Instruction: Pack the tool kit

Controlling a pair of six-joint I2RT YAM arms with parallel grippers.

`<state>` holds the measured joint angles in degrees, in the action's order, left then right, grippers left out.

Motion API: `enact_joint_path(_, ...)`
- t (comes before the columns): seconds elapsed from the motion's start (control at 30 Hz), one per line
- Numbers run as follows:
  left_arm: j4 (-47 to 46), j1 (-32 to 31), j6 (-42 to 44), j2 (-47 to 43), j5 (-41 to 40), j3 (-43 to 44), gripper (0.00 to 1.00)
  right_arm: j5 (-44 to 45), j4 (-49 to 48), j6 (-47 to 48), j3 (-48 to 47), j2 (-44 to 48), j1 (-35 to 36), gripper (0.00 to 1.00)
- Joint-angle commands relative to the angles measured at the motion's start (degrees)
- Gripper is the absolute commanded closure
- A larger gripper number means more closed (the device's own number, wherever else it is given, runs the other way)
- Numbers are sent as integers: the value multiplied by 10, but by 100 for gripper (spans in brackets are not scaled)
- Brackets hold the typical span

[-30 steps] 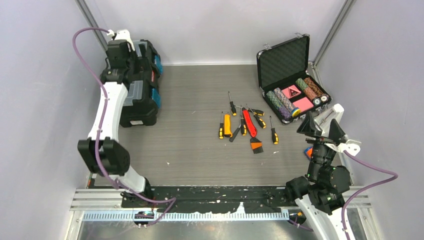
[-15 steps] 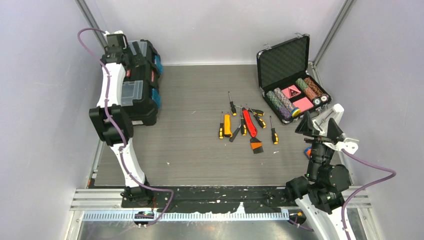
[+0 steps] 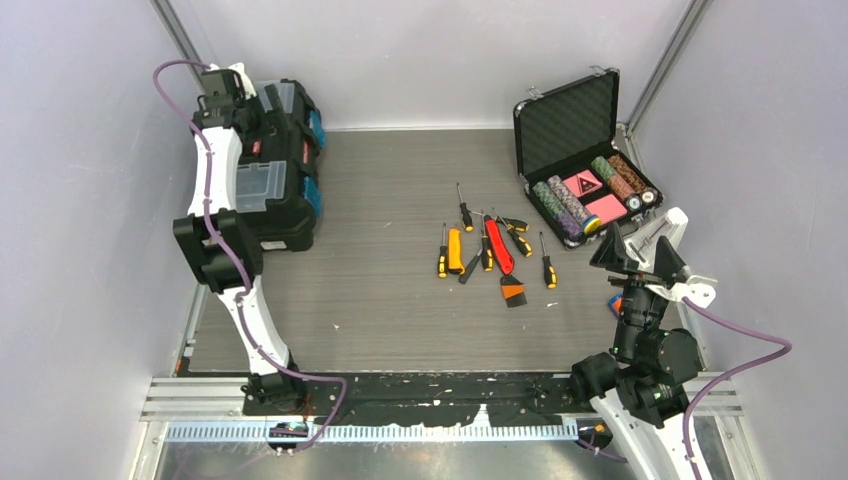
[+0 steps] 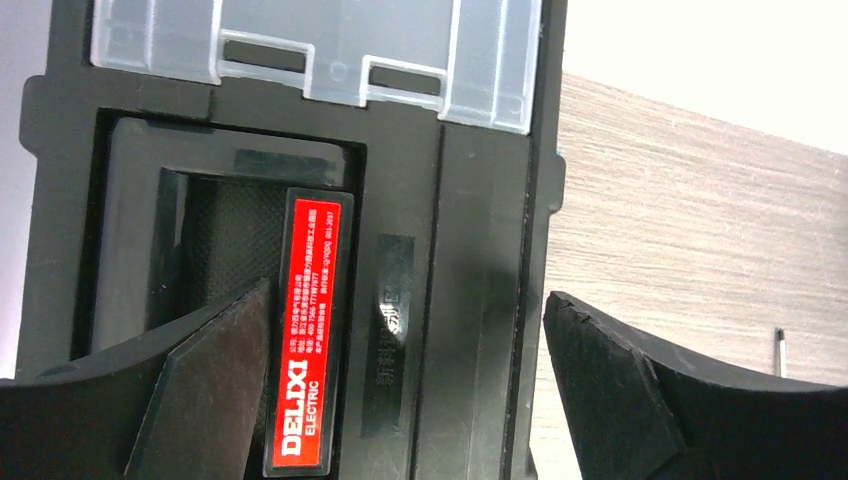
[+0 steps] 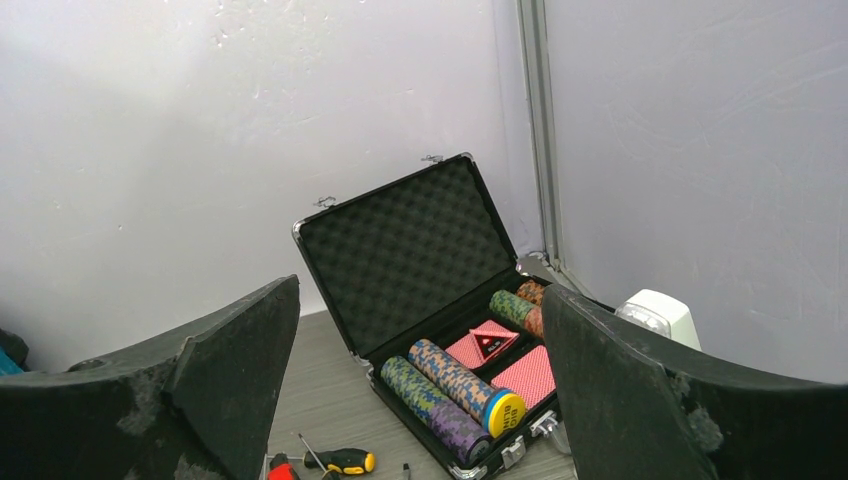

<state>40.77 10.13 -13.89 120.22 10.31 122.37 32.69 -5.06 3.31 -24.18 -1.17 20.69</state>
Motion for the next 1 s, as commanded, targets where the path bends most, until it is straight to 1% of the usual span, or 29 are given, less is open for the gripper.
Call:
enact_joint_path(0.0, 98, -62, 3, -20, 139, -66, 1, -1, -11, 4, -1, -1, 4, 5)
enact_joint_path(0.13, 115, -111, 24, -64, 118, -124, 1, -3, -9, 3, -3, 2, 6, 5)
enact_joint_path(0.3, 80, -163, 18, -126, 108, -241, 3, -2, -5, 2, -4, 9, 8, 5)
enact_joint_path(0.43, 75, -212, 18, -164, 91, -318, 3, -3, -2, -1, -6, 10, 9, 5)
enact_joint_path(0.67, 67, -294, 7, -238, 80, -419, 4, -7, 0, -5, -7, 9, 13, 5)
enact_joint_path(0.87, 47, -327, -19, -314, 86, -497, 3, -15, 12, -13, -15, 10, 15, 5)
enact_joint_path(0.97, 39, -339, -27, -347, 102, -520, 3, -27, 26, -29, -27, -5, 15, 5)
